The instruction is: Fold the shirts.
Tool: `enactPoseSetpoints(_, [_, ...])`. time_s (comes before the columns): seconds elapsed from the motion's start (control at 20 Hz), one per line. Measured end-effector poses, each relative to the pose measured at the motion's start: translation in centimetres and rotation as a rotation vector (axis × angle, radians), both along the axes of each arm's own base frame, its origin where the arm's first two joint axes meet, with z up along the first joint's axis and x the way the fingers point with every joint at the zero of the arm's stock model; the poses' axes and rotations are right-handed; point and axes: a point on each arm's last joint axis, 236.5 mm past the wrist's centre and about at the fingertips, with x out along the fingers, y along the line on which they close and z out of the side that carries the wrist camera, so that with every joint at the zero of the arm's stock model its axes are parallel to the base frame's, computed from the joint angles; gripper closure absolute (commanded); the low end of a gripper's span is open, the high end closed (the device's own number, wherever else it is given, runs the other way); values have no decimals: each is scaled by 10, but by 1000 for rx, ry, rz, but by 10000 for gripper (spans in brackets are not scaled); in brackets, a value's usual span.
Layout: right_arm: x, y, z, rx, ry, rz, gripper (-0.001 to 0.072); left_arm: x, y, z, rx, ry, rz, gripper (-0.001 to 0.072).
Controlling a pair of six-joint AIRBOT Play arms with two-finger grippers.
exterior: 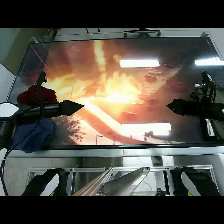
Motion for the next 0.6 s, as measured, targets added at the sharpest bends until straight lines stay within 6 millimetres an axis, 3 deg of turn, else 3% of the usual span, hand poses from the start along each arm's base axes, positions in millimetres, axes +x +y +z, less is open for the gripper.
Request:
enactPoseSetpoints(0.3, [0,0,-2,0,4,0,691,3,0,-7,-5,26,0,690])
enactPoseSetpoints(0.6, [0,0,-2,0,4,0,691,14,1,-37,-12,129,1,690])
